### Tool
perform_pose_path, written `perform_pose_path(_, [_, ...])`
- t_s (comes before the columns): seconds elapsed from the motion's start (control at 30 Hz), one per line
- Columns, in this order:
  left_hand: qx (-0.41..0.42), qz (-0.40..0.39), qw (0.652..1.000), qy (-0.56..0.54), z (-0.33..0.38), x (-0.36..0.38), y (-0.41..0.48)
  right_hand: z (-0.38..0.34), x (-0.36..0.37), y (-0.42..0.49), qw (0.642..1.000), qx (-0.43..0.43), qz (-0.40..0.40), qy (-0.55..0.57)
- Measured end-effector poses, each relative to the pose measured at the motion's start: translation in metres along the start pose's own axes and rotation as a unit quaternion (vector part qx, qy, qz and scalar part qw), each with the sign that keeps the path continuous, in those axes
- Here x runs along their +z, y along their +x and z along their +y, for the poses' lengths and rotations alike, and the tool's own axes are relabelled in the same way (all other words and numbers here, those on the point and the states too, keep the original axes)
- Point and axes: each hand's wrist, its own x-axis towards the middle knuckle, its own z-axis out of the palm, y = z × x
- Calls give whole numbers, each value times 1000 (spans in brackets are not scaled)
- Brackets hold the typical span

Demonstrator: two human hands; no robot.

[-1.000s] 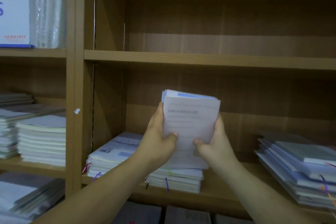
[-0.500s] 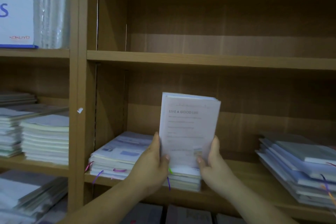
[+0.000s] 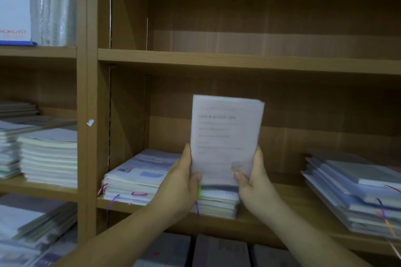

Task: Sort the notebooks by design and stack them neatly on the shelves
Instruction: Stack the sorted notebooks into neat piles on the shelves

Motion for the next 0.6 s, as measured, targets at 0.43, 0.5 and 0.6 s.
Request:
perform_pose_path(0.43, [-96,-57,978,-176,100,65,-22,-14,-123,-63,989,123,43,-75])
perform_pose_path(0.5, [-140,-69,969,-193,100,82,-31,-1,-128,-76,985,153,45,-64])
perform_pose_path(0.6, [-178,-69,962,-194,98,100,-42,19,-125,-85,977,197,54,-55])
